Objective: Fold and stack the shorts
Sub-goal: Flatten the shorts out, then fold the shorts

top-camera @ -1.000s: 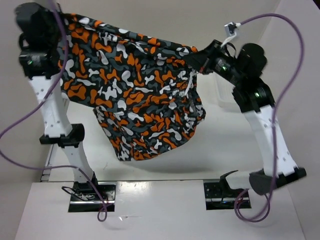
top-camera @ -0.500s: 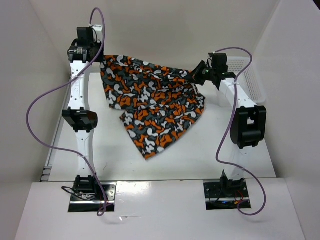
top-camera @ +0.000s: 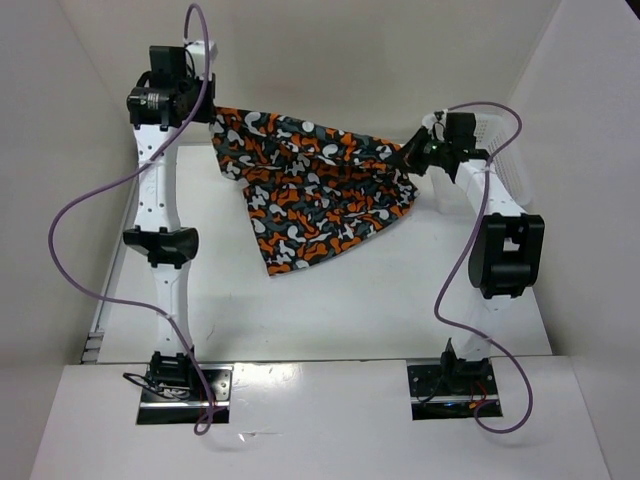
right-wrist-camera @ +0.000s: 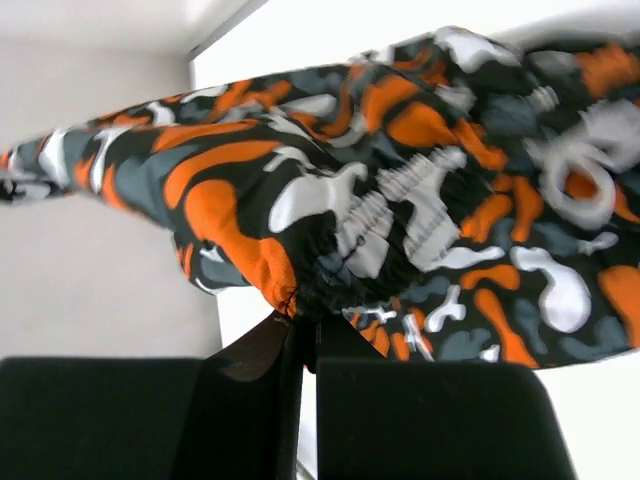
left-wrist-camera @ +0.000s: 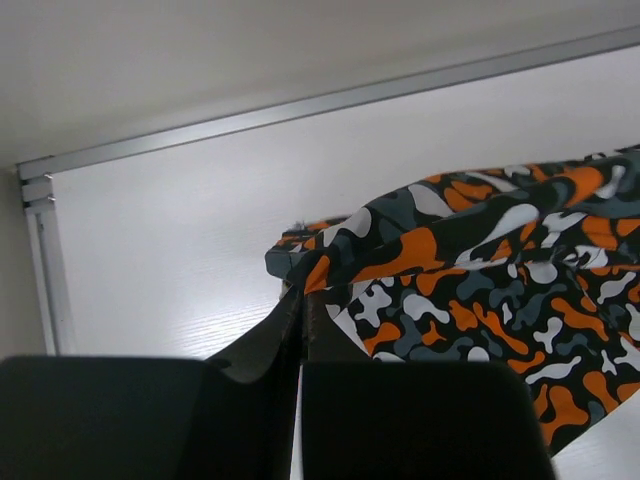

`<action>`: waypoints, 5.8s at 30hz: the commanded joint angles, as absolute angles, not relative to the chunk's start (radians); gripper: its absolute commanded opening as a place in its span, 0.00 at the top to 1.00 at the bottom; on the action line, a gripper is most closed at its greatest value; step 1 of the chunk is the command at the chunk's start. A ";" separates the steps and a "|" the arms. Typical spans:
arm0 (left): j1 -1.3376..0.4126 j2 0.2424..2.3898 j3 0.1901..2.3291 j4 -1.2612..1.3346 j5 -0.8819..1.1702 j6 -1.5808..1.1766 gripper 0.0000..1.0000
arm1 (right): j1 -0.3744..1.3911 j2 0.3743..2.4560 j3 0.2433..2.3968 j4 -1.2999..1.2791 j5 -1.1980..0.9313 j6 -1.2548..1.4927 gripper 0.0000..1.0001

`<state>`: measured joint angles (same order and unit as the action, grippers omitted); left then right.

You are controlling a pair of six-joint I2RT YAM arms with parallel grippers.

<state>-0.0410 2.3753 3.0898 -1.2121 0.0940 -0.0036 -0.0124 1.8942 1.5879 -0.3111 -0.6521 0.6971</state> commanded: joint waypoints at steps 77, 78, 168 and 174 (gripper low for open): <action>0.129 1.172 0.845 -0.752 -0.241 0.000 0.26 | 0.560 1.074 0.660 -0.701 -0.192 0.917 0.39; 0.174 1.193 0.854 -0.724 -0.221 0.000 0.26 | 0.560 1.113 0.649 -0.648 -0.192 0.917 0.39; 0.413 1.712 0.980 -0.661 0.115 0.000 0.28 | 0.758 1.399 0.635 -0.324 -0.270 0.928 0.22; 0.413 1.755 0.959 -0.661 0.153 0.000 0.84 | 0.758 1.457 0.644 -0.302 -0.320 0.891 0.58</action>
